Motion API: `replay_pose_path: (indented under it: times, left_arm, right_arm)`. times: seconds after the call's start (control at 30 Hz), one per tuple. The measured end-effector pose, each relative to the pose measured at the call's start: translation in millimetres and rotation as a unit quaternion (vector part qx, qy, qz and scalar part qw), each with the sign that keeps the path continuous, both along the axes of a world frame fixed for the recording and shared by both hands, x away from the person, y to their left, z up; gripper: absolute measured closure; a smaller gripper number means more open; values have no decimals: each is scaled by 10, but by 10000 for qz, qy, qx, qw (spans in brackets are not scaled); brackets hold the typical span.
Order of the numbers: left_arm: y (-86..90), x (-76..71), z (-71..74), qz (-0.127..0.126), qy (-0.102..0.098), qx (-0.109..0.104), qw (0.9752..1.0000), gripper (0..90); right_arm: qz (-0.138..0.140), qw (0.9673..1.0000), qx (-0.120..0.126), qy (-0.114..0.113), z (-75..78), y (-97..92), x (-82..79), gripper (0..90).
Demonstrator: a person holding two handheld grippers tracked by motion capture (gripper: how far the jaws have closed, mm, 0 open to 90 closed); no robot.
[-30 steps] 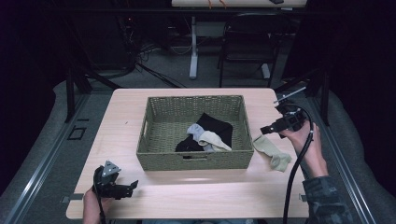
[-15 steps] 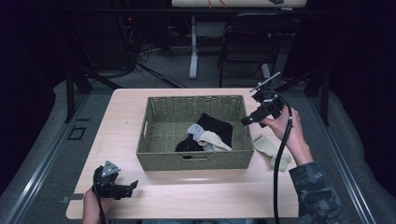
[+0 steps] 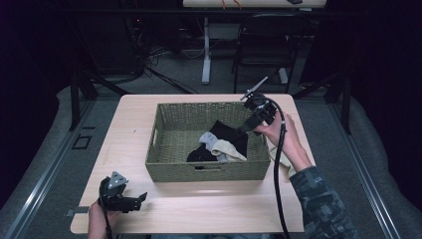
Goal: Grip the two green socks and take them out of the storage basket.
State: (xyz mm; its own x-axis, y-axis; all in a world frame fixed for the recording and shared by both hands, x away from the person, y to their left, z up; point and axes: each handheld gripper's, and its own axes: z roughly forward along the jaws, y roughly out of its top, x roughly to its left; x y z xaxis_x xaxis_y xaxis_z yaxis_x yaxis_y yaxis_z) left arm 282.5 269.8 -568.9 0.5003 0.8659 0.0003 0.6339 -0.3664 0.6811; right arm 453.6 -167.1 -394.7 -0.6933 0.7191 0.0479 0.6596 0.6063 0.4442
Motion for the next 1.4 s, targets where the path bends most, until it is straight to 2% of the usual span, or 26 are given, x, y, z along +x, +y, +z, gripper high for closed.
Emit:
replay_pose_path:
  times: [0.13,0.17,0.23,0.67,0.8,0.83,0.87,0.97,1.23,1.27,1.4]
  left_arm:
    - [-1,1,0,-3,-6,-2,10000,0]
    - [-1,0,0,-2,-2,-1,10000,0]
    - [-1,0,0,-2,-3,1,10000,0]
    - [-2,-1,1,-10,-10,-11,10000,0]
    - [-2,-1,0,-5,-10,-11,10000,0]
    - [0,0,1,-19,-14,0,10000,0]
    - [-1,0,1,-9,-9,-7,10000,0]
    - [1,-1,1,-8,-5,-8,10000,0]
    - [3,0,2,-19,-10,-2,10000,0]
    - [2,-2,1,-8,-8,-11,10000,0]
    - [4,-2,0,-5,-10,-14,10000,0]
  right_arm:
    - [101,9999,-51,72,-67,118,30,95]
    - [105,9999,-1,79,-90,150,35,96]
    - [174,9997,-83,130,-119,206,47,100]
    - [302,9983,-181,459,-473,468,133,126]
    - [361,9972,-291,585,-582,526,155,147]
    - [368,9966,-384,633,-604,539,159,151]
    - [360,9967,-339,643,-636,555,161,163]
    - [379,9957,-406,740,-714,601,168,200]
    - [456,9910,-807,969,-952,744,189,336]
    - [399,9917,-792,931,-983,755,189,381]
    - [313,9908,-942,925,-1035,761,215,549]
